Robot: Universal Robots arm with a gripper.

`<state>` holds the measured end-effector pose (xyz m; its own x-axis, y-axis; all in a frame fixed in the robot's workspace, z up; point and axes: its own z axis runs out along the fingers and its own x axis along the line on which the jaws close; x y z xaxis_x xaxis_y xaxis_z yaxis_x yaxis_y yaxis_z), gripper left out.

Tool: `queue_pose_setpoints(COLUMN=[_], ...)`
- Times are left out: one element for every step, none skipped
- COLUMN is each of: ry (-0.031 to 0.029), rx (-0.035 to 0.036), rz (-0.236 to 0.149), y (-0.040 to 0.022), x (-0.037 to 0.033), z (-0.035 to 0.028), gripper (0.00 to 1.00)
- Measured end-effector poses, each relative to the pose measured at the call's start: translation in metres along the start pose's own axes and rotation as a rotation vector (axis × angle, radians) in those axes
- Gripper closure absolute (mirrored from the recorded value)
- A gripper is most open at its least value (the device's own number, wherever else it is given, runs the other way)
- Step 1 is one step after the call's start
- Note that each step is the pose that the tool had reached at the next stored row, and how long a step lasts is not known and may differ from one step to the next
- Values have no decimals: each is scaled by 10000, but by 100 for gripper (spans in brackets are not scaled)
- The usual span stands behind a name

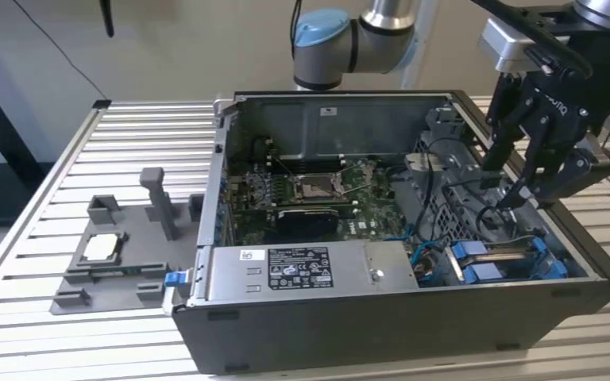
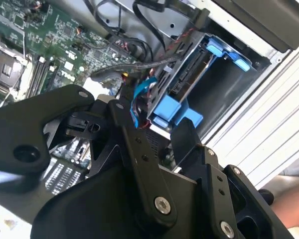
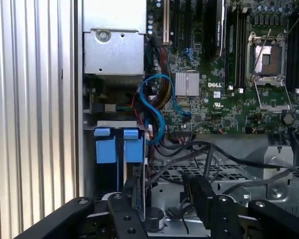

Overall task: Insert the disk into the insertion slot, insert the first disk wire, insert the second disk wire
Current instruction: 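Insert the first disk wire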

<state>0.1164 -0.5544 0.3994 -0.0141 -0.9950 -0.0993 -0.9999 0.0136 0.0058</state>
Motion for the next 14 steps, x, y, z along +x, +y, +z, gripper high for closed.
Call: queue_pose_setpoints(ry=[-1,-1,-1,2,8,17,35,51,63,67,68,67,68,67], rx=[0,1,4,10,17,27,52,74,96,114,117,116,117,117], rz=[-2,-5,-11,-21,-40,-77,-171,-222,-262,-289,-303,-314,-312,-314], y=[0,0,0,1,1,0,-1,-3,-5,-8,-16,-20,-20,-20], x=[-25,-45,-64,-83,-102,-117,-133,-140,-144,-147,-147,-148,-148,-148], z=[6,11,17,24,33,43,64,73,81,87,90,90,90,90], gripper=[42,42,42,42,42,42,42,42,42,42,42,42,42,42])
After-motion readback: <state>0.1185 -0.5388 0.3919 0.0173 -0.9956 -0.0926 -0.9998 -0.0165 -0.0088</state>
